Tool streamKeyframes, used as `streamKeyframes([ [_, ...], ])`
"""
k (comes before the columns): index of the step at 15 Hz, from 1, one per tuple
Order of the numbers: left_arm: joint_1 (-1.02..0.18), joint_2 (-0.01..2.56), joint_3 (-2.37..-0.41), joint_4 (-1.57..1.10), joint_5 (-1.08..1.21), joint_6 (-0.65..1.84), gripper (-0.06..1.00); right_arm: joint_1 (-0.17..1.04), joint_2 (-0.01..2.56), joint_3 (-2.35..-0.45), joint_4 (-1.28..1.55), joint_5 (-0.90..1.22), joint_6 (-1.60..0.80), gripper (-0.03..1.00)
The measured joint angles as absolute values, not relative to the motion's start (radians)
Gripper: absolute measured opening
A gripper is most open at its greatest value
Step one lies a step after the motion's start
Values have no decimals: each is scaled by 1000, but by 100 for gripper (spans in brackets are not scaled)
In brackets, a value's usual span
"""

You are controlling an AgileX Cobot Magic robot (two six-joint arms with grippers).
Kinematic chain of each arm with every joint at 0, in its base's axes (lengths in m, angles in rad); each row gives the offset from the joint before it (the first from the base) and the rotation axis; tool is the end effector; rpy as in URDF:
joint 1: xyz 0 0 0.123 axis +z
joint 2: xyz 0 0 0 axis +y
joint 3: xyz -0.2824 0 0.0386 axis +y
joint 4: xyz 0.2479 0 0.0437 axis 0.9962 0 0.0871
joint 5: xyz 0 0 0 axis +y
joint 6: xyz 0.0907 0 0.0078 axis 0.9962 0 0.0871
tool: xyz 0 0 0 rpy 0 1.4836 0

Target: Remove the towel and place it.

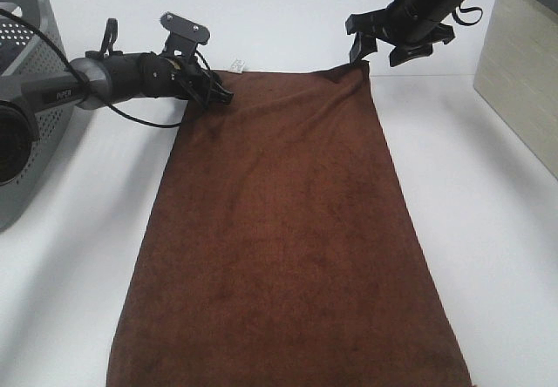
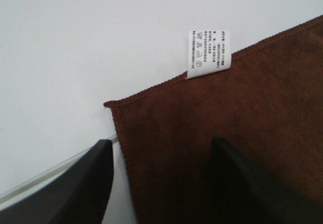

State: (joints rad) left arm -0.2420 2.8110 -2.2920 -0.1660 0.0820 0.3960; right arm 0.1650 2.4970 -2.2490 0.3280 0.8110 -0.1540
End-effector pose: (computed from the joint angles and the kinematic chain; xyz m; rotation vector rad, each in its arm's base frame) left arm 0.5782 -0.1440 0.0484 0.4957 2.0237 -0.0211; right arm 0.5408 0.1116 0.1716 -0.2084 2.5133 0.3944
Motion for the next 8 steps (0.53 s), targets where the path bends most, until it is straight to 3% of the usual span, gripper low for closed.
streamKeyframes([
  [8,-206,2805,-2292,-118,92,312,53,165,2497,-2249,327,810,-154,70],
])
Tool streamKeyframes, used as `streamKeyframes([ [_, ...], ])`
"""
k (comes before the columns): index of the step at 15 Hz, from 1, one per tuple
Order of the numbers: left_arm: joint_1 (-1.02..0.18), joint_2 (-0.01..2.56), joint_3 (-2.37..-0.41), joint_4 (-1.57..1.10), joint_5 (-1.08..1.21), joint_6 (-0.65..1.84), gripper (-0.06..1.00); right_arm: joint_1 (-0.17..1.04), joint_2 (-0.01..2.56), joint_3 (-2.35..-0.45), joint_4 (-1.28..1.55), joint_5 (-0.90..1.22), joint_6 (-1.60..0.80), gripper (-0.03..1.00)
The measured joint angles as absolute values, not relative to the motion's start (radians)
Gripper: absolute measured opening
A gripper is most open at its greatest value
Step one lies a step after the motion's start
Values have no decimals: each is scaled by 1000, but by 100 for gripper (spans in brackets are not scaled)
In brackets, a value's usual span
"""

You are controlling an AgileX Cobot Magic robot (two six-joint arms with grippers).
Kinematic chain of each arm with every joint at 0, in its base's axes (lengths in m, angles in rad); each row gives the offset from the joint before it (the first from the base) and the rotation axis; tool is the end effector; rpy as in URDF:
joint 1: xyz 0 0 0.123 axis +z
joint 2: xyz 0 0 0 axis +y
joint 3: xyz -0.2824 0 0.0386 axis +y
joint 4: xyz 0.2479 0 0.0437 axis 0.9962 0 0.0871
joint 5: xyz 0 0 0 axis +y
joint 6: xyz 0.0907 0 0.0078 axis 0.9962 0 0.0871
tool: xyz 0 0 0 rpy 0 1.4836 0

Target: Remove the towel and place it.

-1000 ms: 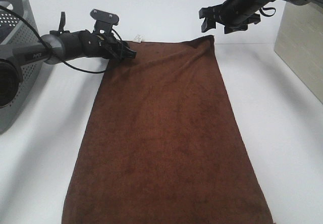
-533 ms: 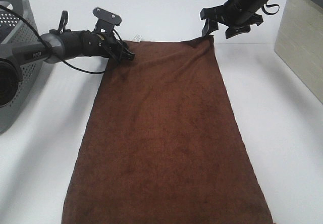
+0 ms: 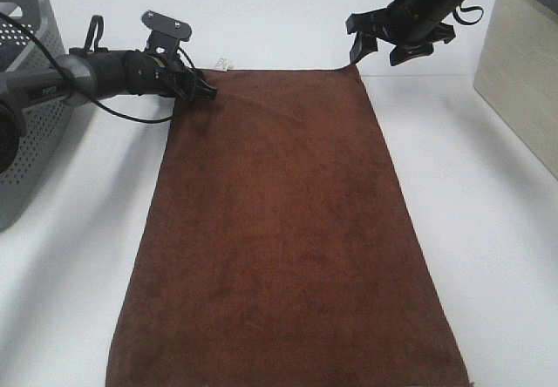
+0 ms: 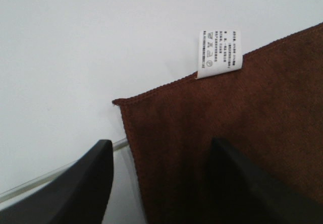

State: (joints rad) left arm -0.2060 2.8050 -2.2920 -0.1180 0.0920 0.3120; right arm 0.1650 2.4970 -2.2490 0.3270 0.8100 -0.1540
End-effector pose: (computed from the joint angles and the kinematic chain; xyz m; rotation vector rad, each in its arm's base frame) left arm 0.5830 -0.1228 0.0511 0.4218 2.0449 -0.0183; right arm 0.5408 0.1116 0.1716 -0.2087 2.5124 0.3931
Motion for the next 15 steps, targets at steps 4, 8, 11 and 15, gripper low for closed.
streamKeyframes([
  [4,-234,2738,-2291,-127,188,313,53,165,2486,-2249,327,812,-154,70],
  [8,-240,2580,-2291,-141,411,247,54,165,2394,-2249,294,892,-161,70],
  [11,-240,2463,-2291,-64,701,120,69,165,2286,-2249,236,1048,-129,71],
  [15,-203,2287,-2291,0,991,-53,79,100,2150,-2249,189,1202,-22,73],
])
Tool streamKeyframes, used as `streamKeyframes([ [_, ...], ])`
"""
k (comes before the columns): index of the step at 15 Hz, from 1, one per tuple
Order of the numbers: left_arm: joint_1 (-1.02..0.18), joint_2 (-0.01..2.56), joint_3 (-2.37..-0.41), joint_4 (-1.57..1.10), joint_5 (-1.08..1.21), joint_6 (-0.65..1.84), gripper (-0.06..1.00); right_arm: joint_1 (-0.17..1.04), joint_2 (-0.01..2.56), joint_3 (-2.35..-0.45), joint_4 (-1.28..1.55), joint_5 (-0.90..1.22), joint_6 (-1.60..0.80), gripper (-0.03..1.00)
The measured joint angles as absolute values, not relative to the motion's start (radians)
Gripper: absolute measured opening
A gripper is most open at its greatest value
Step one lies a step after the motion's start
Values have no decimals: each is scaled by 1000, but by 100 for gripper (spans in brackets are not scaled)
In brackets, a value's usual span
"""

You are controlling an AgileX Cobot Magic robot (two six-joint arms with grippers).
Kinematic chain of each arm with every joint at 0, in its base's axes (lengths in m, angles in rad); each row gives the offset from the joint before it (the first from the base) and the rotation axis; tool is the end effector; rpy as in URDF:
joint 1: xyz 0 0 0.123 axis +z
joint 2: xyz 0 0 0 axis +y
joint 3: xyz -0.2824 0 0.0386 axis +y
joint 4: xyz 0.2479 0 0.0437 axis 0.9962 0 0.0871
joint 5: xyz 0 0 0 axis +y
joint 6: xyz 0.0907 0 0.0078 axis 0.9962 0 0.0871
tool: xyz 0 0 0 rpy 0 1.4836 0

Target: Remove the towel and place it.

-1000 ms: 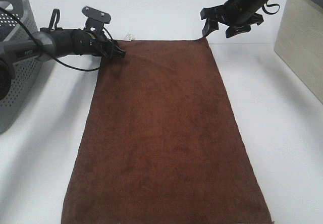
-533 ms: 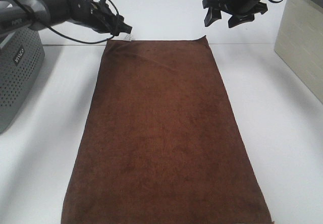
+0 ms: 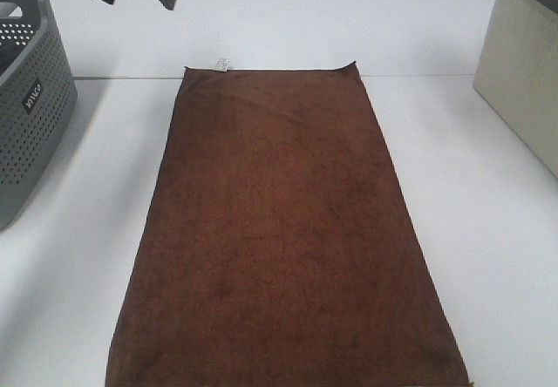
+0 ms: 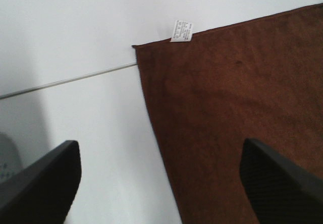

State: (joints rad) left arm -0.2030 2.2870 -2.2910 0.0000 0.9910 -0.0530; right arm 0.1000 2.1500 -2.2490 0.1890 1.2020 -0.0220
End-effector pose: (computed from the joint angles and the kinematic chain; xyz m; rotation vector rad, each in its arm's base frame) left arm 0.5081 -0.1046 0.2840 0.1854 2.4669 -0.1101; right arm 0.4728 0.0635 0.3302 -0.1342 2.5784 0.2819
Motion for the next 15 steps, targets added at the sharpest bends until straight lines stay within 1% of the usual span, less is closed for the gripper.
streamKeyframes([
  [2,-126,2212,-2291,8,1095,-93,79,40,2078,-2249,166,1209,-11,73],
  [4,-38,2149,-2291,26,1182,-98,79,22,1973,-2227,121,1211,-11,73],
  [5,-10,2126,-2291,28,1204,-81,79,21,1915,-2183,92,1210,-11,73],
  [7,17,2057,-2241,28,1208,-49,78,21,1764,-2005,79,1209,-11,73],
  [9,16,1922,-2054,24,1208,-45,76,22,1588,-1772,78,1215,-10,73],
  [10,16,1780,-1858,25,1198,-45,75,22,1422,-1580,78,1217,0,73],
  [13,16,1432,-1445,47,1084,-58,75,22,1068,-1275,77,1218,0,73],
  [15,16,1186,-1237,47,1051,-64,75,22,862,-1121,77,1221,0,73],
])
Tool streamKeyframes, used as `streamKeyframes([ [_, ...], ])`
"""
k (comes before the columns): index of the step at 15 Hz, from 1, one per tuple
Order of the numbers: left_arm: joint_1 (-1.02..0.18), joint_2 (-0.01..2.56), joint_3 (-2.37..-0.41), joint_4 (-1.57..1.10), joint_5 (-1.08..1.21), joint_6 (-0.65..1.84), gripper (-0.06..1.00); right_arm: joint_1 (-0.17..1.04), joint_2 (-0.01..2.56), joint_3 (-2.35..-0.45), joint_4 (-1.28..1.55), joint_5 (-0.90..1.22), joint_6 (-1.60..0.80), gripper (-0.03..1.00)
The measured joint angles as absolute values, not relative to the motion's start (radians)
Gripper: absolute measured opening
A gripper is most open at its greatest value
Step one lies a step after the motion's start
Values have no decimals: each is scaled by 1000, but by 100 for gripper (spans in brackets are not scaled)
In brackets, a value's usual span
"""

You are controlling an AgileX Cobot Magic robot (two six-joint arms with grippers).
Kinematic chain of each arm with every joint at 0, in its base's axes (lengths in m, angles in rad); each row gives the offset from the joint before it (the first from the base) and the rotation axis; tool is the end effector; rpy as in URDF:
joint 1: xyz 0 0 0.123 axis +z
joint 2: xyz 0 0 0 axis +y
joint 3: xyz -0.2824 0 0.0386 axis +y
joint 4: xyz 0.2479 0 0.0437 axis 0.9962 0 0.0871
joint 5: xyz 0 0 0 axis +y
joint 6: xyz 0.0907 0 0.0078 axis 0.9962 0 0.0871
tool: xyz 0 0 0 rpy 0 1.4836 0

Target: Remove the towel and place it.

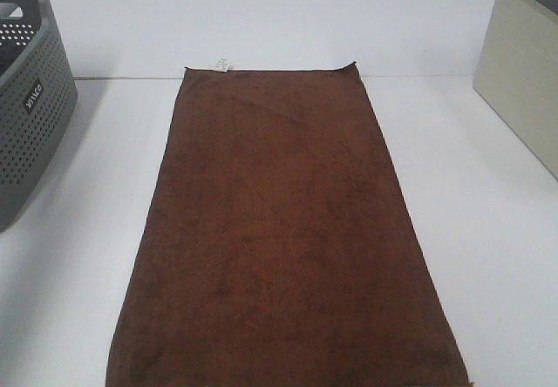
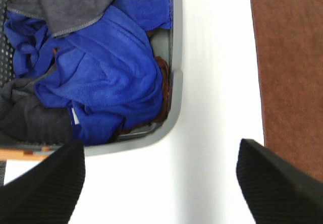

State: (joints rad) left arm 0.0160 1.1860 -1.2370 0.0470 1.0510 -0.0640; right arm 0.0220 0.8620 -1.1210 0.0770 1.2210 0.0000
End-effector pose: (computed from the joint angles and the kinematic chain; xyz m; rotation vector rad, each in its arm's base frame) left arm 0.2306 0.0074 0.3835 -0.0876 2.4809 0.0402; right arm 0.1319 0.0095 0.3985 -0.0267 2.4445 0.1099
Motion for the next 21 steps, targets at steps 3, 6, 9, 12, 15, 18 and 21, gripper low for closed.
streamKeyframes([
  [3,16,881,-1015,50,1055,-70,75,22,562,-941,77,1223,0,73],
  [6,16,577,-837,105,1059,-70,75,22,304,-807,77,1223,0,73],
  [9,16,297,-683,130,1084,-70,75,22,136,-673,77,1223,0,73],
  [12,16,94,-583,133,1136,-70,75,22,43,-566,75,1223,0,73],
  [15,16,-5,-536,126,1168,-19,75,22,-4,-531,75,1118,-53,73],
  [18,16,-6,-498,82,1068,0,75,22,-4,-504,77,1071,-75,73],
  [21,16,-6,-495,72,1052,0,75,22,-4,-502,77,1069,-75,73],
])
